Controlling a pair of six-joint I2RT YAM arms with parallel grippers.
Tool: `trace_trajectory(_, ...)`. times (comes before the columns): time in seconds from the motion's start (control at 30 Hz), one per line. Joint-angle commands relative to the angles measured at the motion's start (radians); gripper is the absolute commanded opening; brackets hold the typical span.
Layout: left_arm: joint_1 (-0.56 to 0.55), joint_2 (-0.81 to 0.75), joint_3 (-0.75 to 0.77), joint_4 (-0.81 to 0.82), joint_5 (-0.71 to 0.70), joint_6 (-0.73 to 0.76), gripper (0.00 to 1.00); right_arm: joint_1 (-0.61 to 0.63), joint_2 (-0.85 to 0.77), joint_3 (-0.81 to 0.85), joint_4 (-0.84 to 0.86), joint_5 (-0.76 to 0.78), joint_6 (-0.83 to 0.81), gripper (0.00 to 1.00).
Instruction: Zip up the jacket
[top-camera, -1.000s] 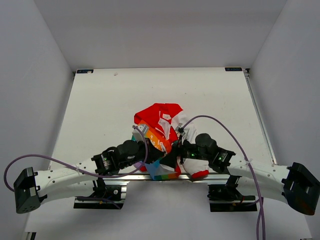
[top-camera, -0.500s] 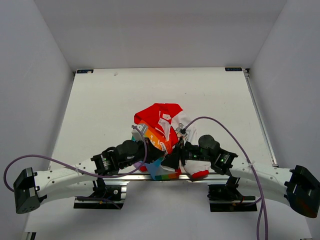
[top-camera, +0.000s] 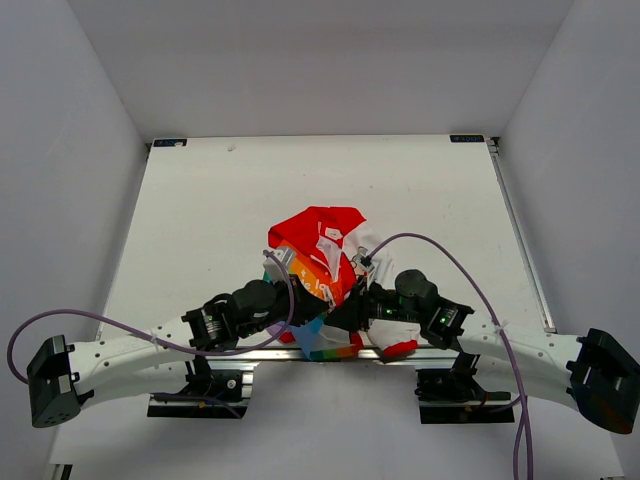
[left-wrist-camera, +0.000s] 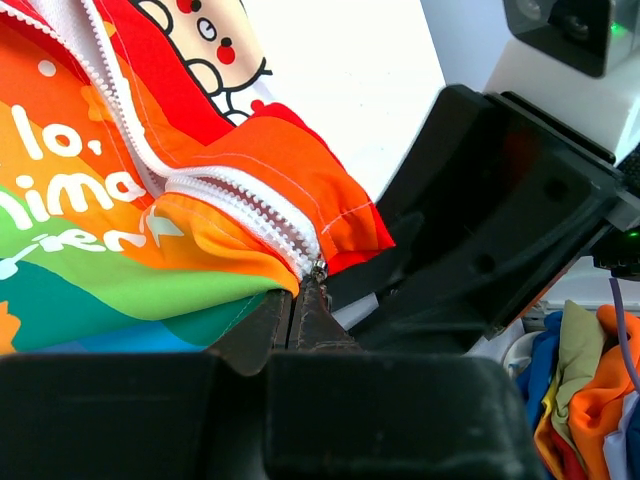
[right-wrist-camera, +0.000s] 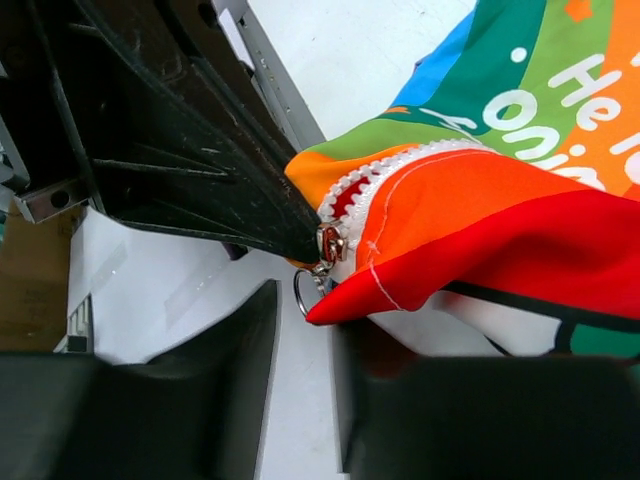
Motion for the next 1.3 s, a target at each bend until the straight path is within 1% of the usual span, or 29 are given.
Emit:
trace_trajectory(0.0, 0.005, 0.002, 0.029, 0.018, 0.012, 0.012, 0.00, 0.005, -0.001, 0.015, 0.017, 0.034, 0.001, 0.28)
trace_trajectory(0.03, 0.005, 0.000, 0.028, 0.021, 0.015, 0.017, 0.00, 0.005, -0.004, 0.018, 0.002, 0.049, 0.002, 0.25)
trace_trajectory(0.07, 0.005, 0.002, 0.028, 0.021, 0.018, 0.018, 0.00, 0.005, -0.005, 0.019, -0.003, 0.054, 0.004, 0.17)
trace_trajectory(0.23, 0.005, 0.008, 0.035, 0.016, 0.026, 0.026, 0.00, 0.005, -0.018, 0.019, -0.010, 0.067, 0.002, 0.16)
trace_trajectory(0.3, 0.005, 0.008, 0.036, 0.015, 0.032, 0.031, 0.00, 0.005, -0.021, 0.019, -0.007, 0.071, -0.001, 0.08)
trace_trajectory(0.33, 0.005, 0.008, 0.038, 0.013, 0.034, 0.035, 0.00, 0.005, -0.024, 0.021, -0.009, 0.077, -0.001, 0.02)
trace_trajectory(0.37, 0.005, 0.010, 0.039, 0.000, 0.035, 0.037, 0.00, 0.005, -0.027, 0.024, -0.010, 0.078, -0.001, 0.00)
trace_trajectory(0.53, 0.005, 0.036, 0.048, -0.048, 0.046, 0.040, 0.00, 0.005, -0.048, 0.058, -0.047, 0.068, -0.035, 0.00)
trace_trajectory(0.77, 0.005, 0.047, 0.038, -0.076, 0.083, 0.046, 0.00, 0.005, -0.032, 0.131, -0.081, 0.067, -0.119, 0.00)
trace_trajectory(0.93, 0.005, 0.036, 0.019, -0.099, 0.121, 0.048, 0.00, 0.005, -0.006, 0.144, -0.012, 0.129, -0.182, 0.00)
trace_trajectory(1.07, 0.005, 0.025, 0.007, -0.161, 0.153, 0.041, 0.00, 0.004, 0.004, 0.176, 0.040, 0.169, -0.243, 0.00)
trace_trajectory(1.17, 0.005, 0.004, -0.008, -0.190, 0.173, 0.040, 0.00, 0.002, -0.001, 0.216, 0.013, 0.181, -0.294, 0.00)
trace_trajectory(1.2, 0.005, -0.003, -0.013, -0.195, 0.176, 0.041, 0.00, 0.001, -0.002, 0.225, -0.016, 0.176, -0.308, 0.00)
trace_trajectory(1.23, 0.005, -0.015, -0.019, -0.195, 0.219, 0.048, 0.00, 0.001, -0.001, 0.239, -0.048, 0.170, -0.317, 0.00)
trace_trajectory(1.27, 0.005, -0.022, -0.022, -0.198, 0.230, 0.052, 0.00, -0.001, 0.004, 0.277, -0.087, 0.160, -0.349, 0.00)
